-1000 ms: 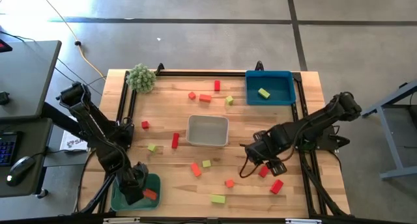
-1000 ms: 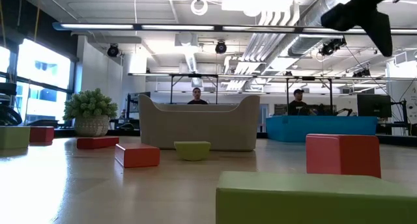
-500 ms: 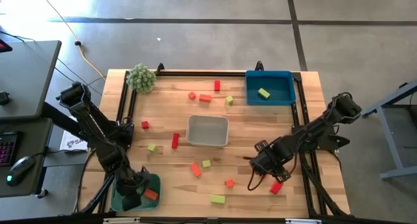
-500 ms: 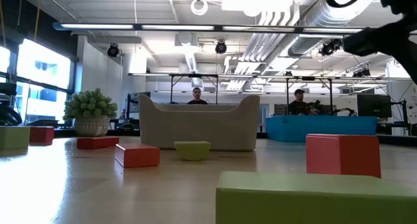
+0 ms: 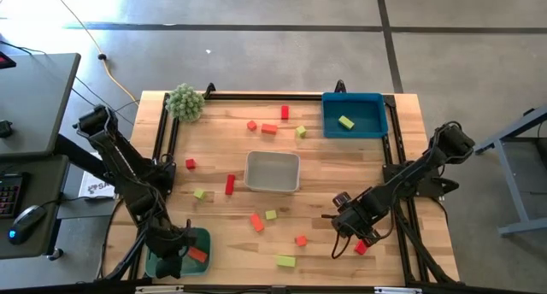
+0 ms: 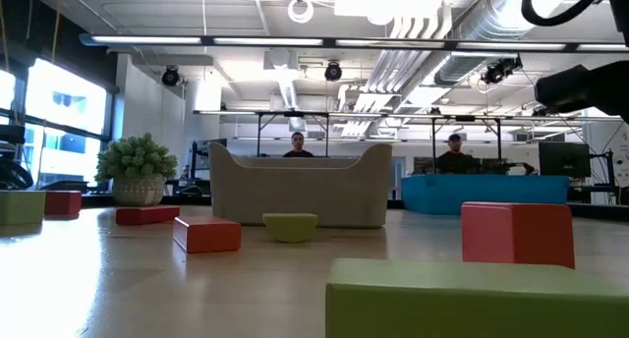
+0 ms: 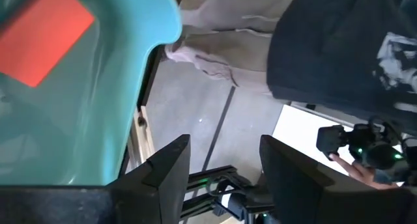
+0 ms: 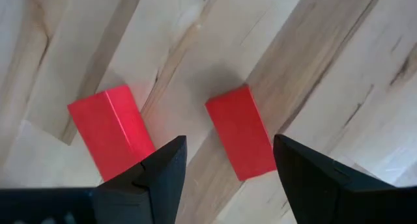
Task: Sort & place blocks by color
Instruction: Put the red wooden block into the white bin
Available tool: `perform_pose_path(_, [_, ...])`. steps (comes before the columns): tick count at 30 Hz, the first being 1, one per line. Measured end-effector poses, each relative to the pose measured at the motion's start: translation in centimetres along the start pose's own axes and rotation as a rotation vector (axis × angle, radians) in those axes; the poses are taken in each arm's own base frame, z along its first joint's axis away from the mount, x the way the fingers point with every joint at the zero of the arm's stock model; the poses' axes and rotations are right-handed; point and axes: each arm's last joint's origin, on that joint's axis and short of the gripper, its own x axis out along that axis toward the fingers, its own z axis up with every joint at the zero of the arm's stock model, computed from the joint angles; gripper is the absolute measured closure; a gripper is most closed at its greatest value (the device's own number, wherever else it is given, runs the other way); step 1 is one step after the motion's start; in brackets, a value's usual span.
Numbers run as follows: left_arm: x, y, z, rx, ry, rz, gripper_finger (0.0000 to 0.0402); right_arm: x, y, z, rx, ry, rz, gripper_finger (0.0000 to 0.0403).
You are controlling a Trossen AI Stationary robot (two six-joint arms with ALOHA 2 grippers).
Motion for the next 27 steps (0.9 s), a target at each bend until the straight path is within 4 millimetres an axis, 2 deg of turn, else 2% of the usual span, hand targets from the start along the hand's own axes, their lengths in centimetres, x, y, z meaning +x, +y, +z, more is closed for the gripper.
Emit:
perform_pose_path(10, [-0.9, -0.3, 0.0, 0.006, -0.073, -0.031, 0.0227, 1.3, -0.3, -0.6, -0.02, -0.006, -0.032, 0.0185])
perform_pose_path(22, [-1.8, -0.5, 0.8, -0.009, -0.171, -0.055, 0.0227, 4.7, -0.7, -0.4, 0.001, 0.105, -0.06, 0.0185])
perform_pose_path(25, [-2.0, -0.4, 1.3, -0.019, -0.192, -0.055, 0.0227, 4.9, -0.7, -0.4, 0.038, 0.118, -0.067, 0.0196])
perform_pose_path(27, [-2.1, -0.4, 1.7, -0.026, -0.213, -0.056, 0.0227, 4.9, -0.7, -0.4, 0.065, 0.115, -0.074, 0.0217])
